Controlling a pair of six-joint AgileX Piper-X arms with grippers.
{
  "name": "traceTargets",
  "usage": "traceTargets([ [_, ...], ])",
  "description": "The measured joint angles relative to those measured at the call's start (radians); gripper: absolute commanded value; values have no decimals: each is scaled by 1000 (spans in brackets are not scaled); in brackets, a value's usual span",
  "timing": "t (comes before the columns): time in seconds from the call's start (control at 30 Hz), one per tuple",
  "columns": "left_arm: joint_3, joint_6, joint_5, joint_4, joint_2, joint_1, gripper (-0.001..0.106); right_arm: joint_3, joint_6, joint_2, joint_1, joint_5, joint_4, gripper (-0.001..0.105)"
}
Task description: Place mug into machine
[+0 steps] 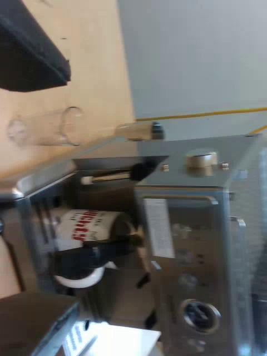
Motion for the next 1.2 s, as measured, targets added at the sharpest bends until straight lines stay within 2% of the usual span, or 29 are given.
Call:
traceTargets([
  [0.17, -1, 0, 0, 22, 0, 0, 79, -2, -2, -5, 0, 8, 80, 77],
  [0.37, -1, 0, 0, 22, 0, 0, 79, 6, 16, -5, 0, 7, 80, 77],
  [0.4, -1, 0, 0, 22, 0, 0, 79, 22, 35, -5, 0, 7, 80, 77],
  [0.6, 7, 3, 0, 19, 0, 0, 79, 101, 36, -5, 0, -6, 73, 77],
  [0.77, 70, 3, 0, 23, 0, 0, 79, 156, 58, -5, 0, -15, 73, 77],
  [1.07, 134, 3, 0, 26, 0, 0, 79, 226, 58, -5, 0, -22, 73, 77],
  [1.2, 138, 5, 0, 79, 0, 0, 79, 241, 58, -5, 0, -22, 73, 77],
])
